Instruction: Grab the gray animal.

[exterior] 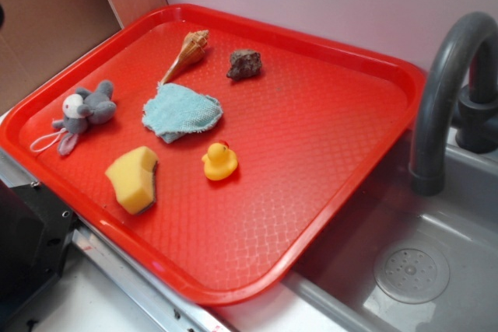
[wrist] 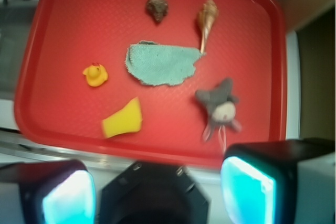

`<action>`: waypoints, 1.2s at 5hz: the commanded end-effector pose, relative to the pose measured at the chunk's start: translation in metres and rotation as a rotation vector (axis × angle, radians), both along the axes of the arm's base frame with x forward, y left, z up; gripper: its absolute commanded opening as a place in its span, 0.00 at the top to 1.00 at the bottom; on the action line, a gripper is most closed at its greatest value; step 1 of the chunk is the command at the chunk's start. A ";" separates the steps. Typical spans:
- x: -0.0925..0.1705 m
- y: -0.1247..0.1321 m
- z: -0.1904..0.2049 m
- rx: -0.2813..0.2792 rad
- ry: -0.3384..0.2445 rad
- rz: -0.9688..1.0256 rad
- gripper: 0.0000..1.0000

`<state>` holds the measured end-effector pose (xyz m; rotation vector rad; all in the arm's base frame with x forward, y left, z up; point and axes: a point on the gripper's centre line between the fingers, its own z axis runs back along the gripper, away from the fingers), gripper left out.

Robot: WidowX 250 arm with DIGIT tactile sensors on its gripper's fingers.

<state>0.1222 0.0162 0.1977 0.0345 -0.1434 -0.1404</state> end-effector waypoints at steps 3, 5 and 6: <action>0.033 0.053 -0.079 0.095 0.039 -0.094 0.00; 0.045 0.064 -0.133 0.104 0.124 -0.054 0.00; 0.044 0.068 -0.151 0.098 0.169 -0.053 0.00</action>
